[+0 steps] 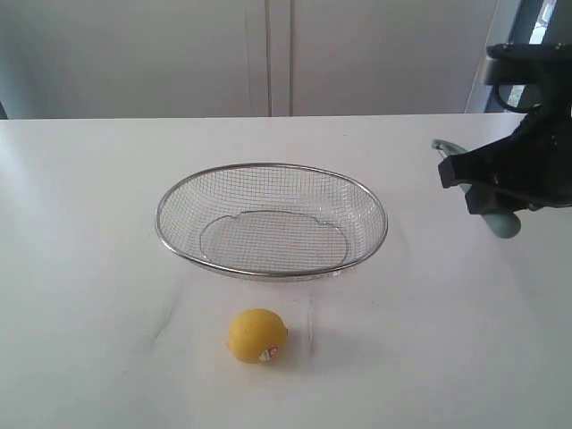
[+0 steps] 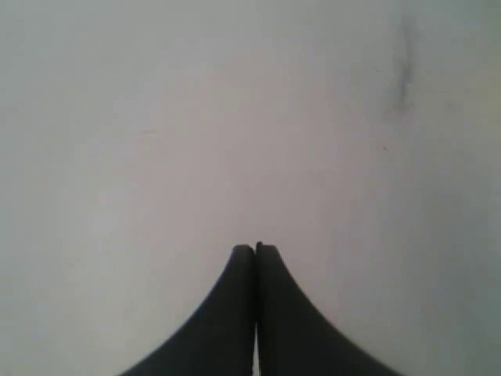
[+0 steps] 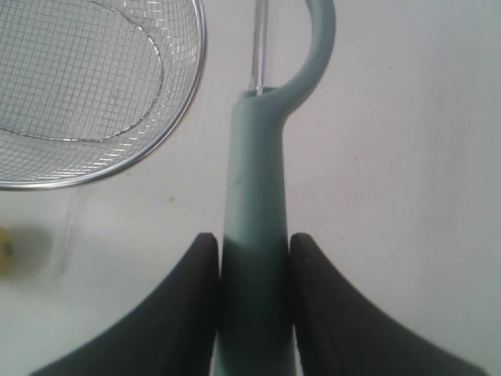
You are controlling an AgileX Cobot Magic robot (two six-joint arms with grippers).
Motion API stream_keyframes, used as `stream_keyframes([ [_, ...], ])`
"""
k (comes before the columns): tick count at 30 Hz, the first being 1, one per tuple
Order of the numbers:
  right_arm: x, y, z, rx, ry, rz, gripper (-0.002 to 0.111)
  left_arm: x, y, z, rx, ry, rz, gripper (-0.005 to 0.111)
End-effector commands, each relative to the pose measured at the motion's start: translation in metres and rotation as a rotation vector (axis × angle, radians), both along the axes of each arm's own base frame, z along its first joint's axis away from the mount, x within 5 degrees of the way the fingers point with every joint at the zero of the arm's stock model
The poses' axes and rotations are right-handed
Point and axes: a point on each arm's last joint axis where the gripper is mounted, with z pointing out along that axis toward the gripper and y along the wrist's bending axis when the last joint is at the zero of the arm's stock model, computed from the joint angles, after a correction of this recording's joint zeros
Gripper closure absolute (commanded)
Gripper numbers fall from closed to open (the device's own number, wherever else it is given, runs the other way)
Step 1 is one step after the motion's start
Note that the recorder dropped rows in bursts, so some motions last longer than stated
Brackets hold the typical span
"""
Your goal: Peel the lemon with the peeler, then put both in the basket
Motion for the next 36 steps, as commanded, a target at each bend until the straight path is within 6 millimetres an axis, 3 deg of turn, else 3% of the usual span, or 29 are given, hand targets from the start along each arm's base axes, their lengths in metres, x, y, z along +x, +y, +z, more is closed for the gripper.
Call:
stream_keyframes([
  [1,0.000,-0.003,0.002,-0.006,-0.024,0.001,0.108,0.015,-0.013,0.004,-0.057,0.109,-0.240,0.107],
  [11,0.000,-0.003,0.002,-0.006,-0.024,0.001,0.108,0.048,-0.029,-0.003,-0.138,0.164,-0.386,0.107],
  [28,0.001,-0.003,0.002,-0.005,-0.030,0.000,0.108,0.093,-0.119,-0.007,-0.011,0.138,-0.764,0.107],
  [36,0.001,-0.002,0.003,-0.001,-0.031,-0.001,0.108,0.108,-0.154,-0.014,0.032,0.097,-0.849,0.107],
])
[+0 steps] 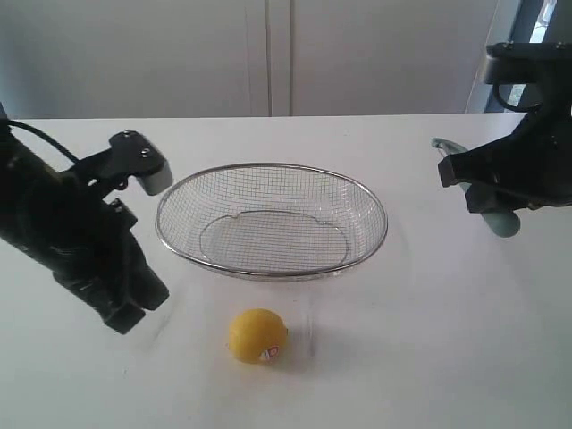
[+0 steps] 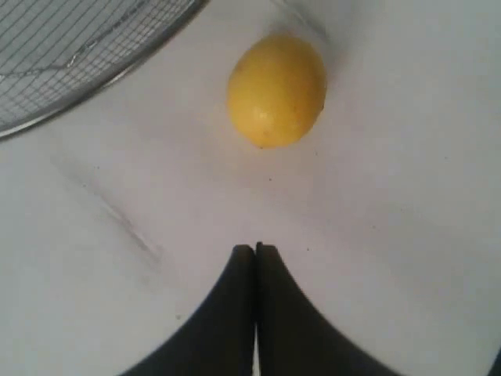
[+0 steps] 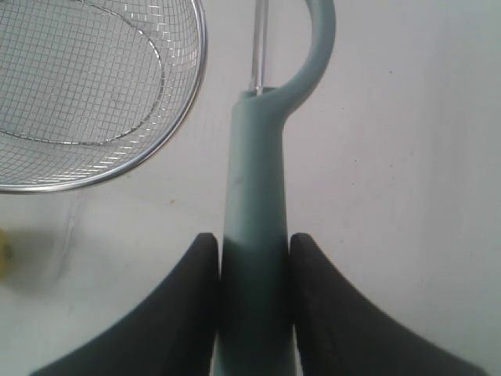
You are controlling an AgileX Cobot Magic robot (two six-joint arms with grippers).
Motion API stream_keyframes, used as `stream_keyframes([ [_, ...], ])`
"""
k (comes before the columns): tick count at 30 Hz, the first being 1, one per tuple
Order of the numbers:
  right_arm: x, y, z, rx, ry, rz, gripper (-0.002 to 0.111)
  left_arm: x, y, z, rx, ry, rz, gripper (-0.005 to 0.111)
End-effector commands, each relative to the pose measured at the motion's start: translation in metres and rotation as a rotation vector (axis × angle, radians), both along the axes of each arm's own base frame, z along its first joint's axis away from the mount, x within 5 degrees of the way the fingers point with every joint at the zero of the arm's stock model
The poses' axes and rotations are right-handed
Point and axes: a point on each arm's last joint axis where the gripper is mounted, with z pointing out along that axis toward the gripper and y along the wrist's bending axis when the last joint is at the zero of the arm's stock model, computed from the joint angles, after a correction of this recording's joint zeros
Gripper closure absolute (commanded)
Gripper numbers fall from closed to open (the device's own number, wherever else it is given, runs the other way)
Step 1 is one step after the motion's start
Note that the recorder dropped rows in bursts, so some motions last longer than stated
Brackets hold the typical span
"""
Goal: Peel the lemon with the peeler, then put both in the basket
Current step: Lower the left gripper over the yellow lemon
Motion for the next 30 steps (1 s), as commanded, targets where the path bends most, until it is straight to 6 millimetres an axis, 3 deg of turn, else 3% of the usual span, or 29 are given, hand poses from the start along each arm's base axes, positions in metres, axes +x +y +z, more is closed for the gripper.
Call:
stream_keyframes([
  [1,0.000,-0.002,0.002,-0.002,-0.028,0.000,0.108,0.005,-0.019,-0.004,0.015,-0.053,-0.055,0.107],
  [6,0.001,-0.002,0.003,0.000,-0.036,-0.001,0.108,0.004,-0.048,-0.020,0.055,-0.168,-0.255,0.107],
  [9,0.001,-0.002,0.003,0.006,-0.036,-0.011,0.108,0.006,-0.061,-0.033,0.058,-0.187,-0.279,0.106],
  [16,0.001,-0.002,0.003,0.008,-0.035,-0.014,0.108,0.010,-0.067,-0.047,0.060,-0.180,-0.307,0.057],
  [21,0.001,-0.002,0.003,0.008,-0.035,-0.014,0.108,0.008,-0.074,-0.050,-0.006,-0.164,-0.348,0.034],
  [30,0.001,-0.002,0.003,0.007,-0.029,-0.014,0.108,0.013,-0.083,-0.073,-0.020,-0.149,-0.428,0.032],
])
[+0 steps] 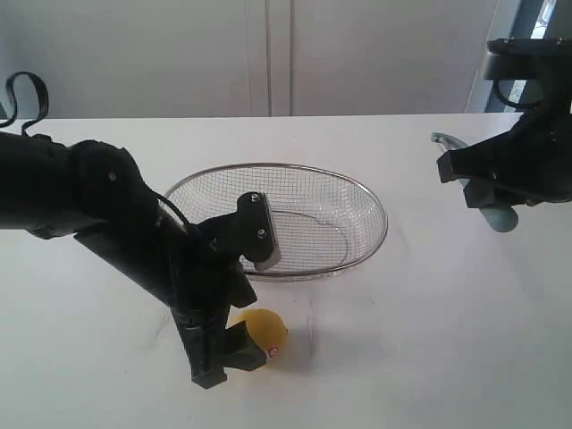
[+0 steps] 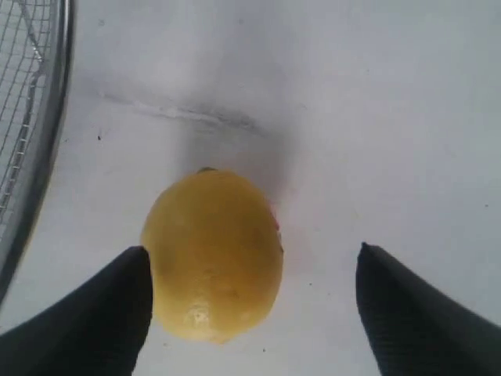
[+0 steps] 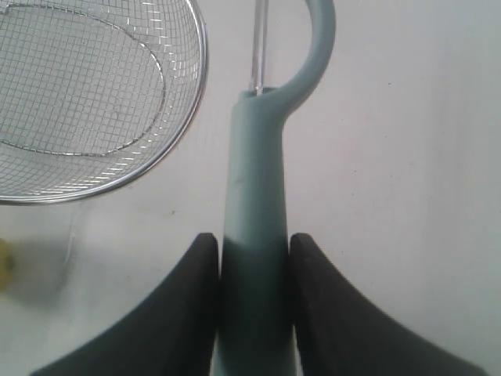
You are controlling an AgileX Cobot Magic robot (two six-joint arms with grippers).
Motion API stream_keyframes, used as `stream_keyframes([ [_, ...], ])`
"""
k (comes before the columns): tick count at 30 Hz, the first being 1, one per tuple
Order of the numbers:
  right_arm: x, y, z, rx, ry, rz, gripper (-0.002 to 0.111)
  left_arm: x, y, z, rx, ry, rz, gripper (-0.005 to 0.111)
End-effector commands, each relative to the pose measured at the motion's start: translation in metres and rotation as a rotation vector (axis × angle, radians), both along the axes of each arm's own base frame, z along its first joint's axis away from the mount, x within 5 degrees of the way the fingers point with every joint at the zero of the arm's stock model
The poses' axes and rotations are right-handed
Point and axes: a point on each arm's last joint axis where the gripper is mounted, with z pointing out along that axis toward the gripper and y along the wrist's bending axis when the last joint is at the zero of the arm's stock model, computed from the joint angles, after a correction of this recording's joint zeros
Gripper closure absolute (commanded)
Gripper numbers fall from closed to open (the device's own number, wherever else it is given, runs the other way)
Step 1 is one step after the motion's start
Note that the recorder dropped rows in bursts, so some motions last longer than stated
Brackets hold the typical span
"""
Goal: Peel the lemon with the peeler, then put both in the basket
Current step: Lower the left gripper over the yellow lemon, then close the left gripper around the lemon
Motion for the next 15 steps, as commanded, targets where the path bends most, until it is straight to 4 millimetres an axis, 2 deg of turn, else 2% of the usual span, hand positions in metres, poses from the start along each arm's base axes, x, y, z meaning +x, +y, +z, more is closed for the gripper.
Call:
stream_keyframes([
  [1,-0.001,-0.002,0.002,0.002,-0.008,-0.010,0.108,0.001,-0.005,-0.014,0.010,0.016,-0.035,0.032],
  [7,-0.001,-0.003,0.001,0.002,-0.006,-0.010,0.108,0.012,-0.009,-0.037,0.042,-0.014,-0.005,0.032],
  [15,0.000,-0.003,0.002,-0.001,-0.016,-0.010,0.108,0.013,-0.009,-0.041,0.049,-0.021,-0.010,0.033],
])
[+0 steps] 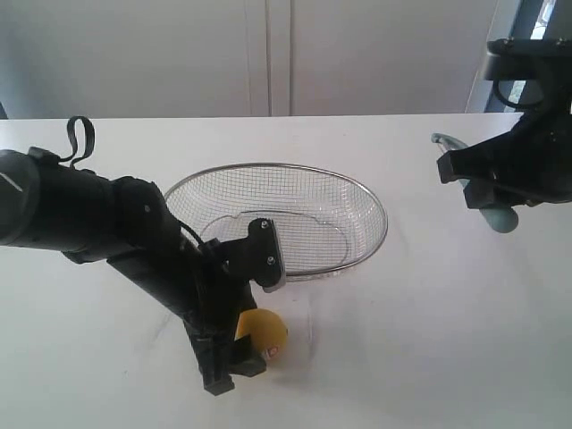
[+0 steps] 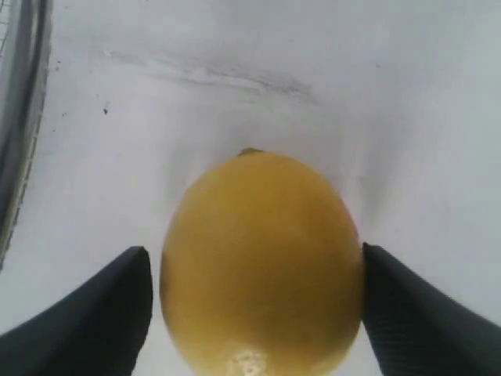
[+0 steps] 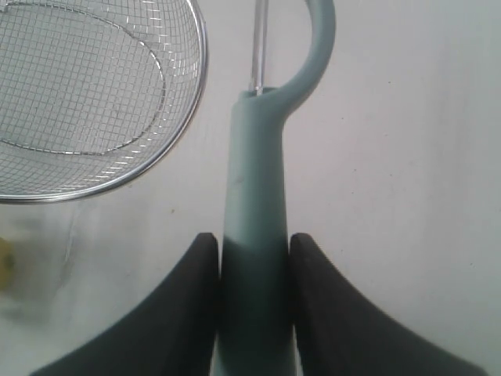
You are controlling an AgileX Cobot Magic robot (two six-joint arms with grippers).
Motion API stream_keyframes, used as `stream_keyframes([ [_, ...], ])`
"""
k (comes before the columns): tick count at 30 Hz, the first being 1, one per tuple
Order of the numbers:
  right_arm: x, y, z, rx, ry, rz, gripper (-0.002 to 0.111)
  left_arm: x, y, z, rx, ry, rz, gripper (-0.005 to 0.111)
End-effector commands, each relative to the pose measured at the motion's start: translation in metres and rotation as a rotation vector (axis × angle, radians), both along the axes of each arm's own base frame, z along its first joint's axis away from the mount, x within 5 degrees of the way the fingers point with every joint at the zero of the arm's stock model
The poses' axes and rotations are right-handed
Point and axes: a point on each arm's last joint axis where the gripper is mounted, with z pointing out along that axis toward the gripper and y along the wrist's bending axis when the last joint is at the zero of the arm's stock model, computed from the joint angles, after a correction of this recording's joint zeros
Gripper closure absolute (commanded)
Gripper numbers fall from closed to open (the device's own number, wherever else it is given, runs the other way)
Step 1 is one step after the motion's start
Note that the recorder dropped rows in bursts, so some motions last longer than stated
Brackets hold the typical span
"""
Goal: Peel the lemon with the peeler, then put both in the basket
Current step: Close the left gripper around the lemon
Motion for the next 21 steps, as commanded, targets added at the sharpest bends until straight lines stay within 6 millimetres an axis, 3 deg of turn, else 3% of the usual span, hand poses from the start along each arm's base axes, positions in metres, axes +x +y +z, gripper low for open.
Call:
stream_keyframes([
  [1,-0.0001,-0.0026,0.0020,0.000,-0.018,-0.010,0.108,-0.0028,-0.0009,0.0003,-0.005,0.013,-0.005,0.034],
  [7,-0.0003,-0.0027,0.0018,-0.001,-0.016,-0.010,0.108,-0.0023,-0.0009,0.0004,-0.006,0.009,-0.003,0.063],
  [14,-0.0017,-0.0007,0.0014,0.021,0.002,-0.002,0.108,-0.0030,-0.0010,0.0010,-0.016,0.049,0.056,0.107],
  [21,-0.0029,-0.0006,0.0007,0.020,0.017,-0.001,0.108,-0.0065,-0.0003,0.0069,-0.023,0.067,0.048,0.107],
])
